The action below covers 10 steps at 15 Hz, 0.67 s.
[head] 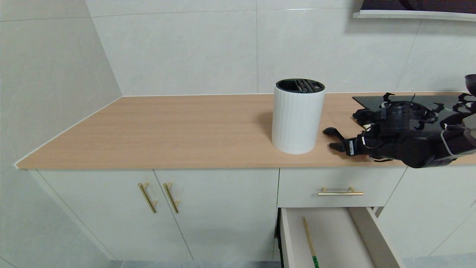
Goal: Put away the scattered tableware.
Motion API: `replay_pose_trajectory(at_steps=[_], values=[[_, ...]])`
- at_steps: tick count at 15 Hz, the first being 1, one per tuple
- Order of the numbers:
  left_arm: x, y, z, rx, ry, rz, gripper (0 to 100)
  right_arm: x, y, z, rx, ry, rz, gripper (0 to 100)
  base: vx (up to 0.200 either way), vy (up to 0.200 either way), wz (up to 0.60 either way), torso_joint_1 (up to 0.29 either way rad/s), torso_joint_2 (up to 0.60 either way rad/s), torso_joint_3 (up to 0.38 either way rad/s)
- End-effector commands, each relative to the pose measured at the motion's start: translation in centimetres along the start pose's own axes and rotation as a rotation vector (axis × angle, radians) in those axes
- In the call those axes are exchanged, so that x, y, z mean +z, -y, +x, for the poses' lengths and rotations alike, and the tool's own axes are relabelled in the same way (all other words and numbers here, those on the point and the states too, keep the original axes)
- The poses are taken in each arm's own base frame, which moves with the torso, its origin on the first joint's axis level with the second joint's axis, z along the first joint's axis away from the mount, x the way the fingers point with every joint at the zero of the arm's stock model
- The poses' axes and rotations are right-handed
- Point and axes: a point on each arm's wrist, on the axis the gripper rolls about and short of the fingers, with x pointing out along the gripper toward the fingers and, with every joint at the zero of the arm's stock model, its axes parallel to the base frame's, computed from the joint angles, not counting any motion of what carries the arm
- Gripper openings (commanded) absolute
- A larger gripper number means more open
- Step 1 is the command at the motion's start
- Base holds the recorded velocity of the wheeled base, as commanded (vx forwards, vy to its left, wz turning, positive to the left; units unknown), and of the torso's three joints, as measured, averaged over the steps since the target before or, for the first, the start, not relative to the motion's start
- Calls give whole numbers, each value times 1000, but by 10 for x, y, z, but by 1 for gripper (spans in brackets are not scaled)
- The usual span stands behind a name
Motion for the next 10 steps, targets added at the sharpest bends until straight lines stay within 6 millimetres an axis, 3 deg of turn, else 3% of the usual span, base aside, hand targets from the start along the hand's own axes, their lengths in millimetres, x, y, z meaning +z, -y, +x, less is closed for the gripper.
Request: replay_pose_trajectory(at_steps=[1,2,10], values=[[0,0,0,0,-2,0,100,-1,1,1,-2,-3,2,100,0,0,0,0,0,0],[0,0,0,0,-2,0,100,-1,1,1,-2,-1,1,0,0,0,0,0,0,0],[0,0,0,0,-2,0,100,-2,0,2,2,-7,1,0,0,0,0,0,0,0]])
